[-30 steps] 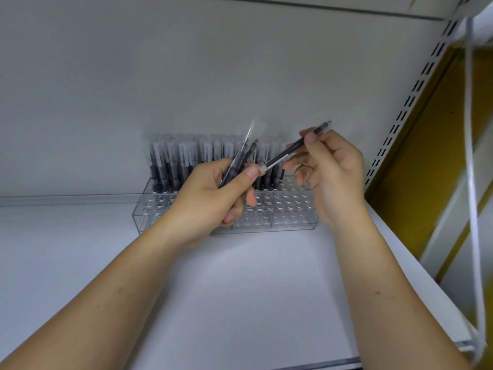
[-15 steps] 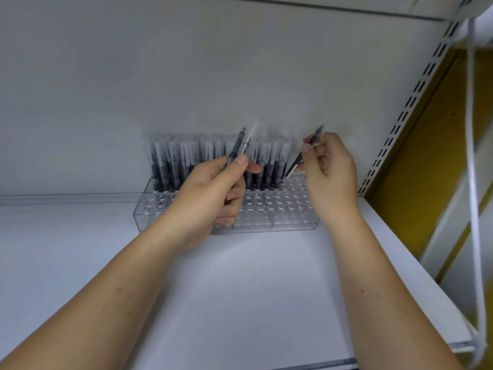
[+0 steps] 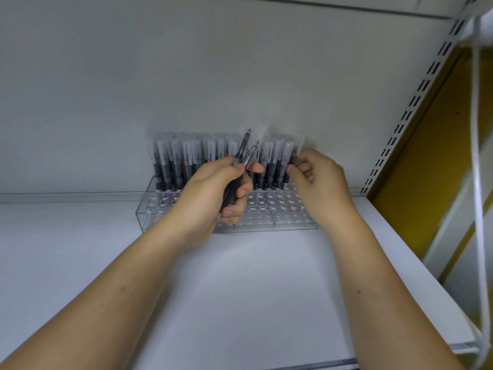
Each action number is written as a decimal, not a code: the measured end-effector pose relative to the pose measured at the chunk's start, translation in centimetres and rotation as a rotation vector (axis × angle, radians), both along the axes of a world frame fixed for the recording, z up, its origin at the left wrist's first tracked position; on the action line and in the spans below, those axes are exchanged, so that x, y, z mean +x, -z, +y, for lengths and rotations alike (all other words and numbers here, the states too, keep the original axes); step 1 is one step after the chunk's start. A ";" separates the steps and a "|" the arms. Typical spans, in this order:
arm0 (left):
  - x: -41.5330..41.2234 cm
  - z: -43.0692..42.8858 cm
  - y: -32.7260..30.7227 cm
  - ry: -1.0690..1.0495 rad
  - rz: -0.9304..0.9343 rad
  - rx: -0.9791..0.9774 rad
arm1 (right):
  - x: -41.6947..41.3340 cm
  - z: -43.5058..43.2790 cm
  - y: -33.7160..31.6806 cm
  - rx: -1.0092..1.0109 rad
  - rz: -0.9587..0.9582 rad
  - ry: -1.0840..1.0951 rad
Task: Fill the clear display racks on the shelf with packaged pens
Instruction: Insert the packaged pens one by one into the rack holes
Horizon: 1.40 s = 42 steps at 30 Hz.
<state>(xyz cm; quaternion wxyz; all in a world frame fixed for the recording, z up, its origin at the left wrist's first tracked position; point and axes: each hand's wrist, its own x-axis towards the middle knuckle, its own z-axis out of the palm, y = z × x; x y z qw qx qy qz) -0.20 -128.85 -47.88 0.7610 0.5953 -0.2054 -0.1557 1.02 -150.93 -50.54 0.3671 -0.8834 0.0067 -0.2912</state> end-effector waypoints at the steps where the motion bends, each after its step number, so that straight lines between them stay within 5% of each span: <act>1: 0.0 0.0 0.0 -0.002 -0.001 0.005 | 0.0 0.0 0.0 -0.005 0.018 0.005; 10: 0.2 0.0 0.3 -0.021 -0.051 0.054 | -0.7 0.2 -0.5 0.083 0.026 0.024; 15: 0.2 -0.1 0.6 -0.034 -0.107 0.093 | -1.6 1.0 -1.6 0.248 -0.161 0.041; 20: 0.1 0.0 0.6 -0.021 -0.120 0.113 | -2.1 2.0 -2.8 0.563 -0.130 -0.223; 27: -0.4 -0.2 0.4 0.025 -0.220 0.143 | -2.9 3.1 -2.9 0.588 -0.004 -0.514; 34: -0.5 -0.1 0.4 0.017 -0.255 0.192 | -2.9 2.9 -2.8 0.597 -0.006 -0.516; 42: -0.4 -0.2 0.2 -0.032 -0.216 0.192 | -2.3 1.9 -3.5 0.866 -0.240 -0.430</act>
